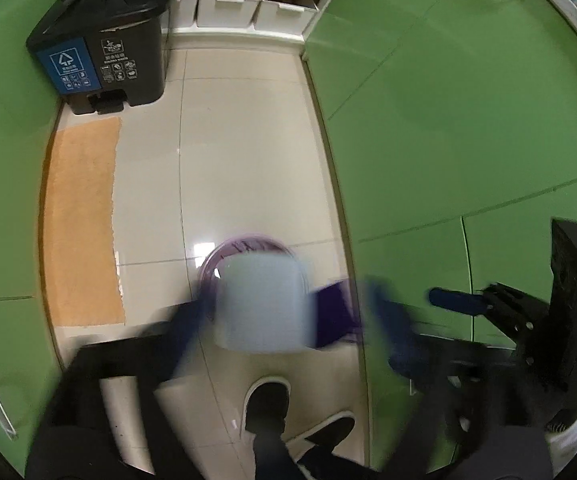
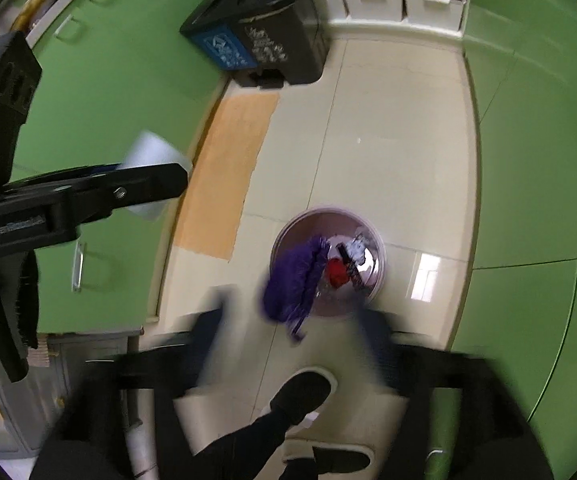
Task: Collect trash
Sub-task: 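Swing both tools back toward the counter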
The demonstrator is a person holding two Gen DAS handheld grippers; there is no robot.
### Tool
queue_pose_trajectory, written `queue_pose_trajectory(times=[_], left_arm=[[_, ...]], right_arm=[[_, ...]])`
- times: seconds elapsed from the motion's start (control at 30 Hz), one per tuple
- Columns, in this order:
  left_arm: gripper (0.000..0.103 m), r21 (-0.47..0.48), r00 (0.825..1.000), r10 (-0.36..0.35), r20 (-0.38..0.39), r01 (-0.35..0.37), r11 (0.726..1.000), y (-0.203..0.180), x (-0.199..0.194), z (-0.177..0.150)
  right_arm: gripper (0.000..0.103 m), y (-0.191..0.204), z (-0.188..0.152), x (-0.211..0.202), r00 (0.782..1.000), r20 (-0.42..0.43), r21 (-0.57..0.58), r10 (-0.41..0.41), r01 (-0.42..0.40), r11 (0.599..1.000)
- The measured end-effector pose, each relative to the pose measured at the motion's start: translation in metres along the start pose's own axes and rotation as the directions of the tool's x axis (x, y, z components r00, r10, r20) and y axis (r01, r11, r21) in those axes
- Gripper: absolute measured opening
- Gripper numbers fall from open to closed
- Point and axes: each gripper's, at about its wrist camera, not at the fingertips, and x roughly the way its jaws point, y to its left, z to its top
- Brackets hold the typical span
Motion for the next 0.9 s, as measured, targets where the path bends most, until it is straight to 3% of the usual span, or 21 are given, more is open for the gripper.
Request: queue_pose_trajectory(times=[0.2,0.6,0.9], left_arm=[[0.100,-0.016,1.000,0.013,0.001,-0.013,1.000,-0.002,0.000,0.007],[0.100,-0.021,1.000,0.011,0.008,-0.011,1.000,-0.009,-0.024,0.010],[0.100,0.041,1.000,0.014,0.026,-0.015,0.999,-0.053,-0.102,0.003]], right_arm=[[0.096,-0.011,0.001,-0.007,0.999,0.003,0.015,-0.045,0.045,0.999],[0.096,-0.011,-0.005,-0.028,0.999,0.017,0.058,-0.045,0.044,0.997],[0.097,0.006,-0.019,-0.123,0.995,0.065,0.107,-0.077,0.070,0.992]])
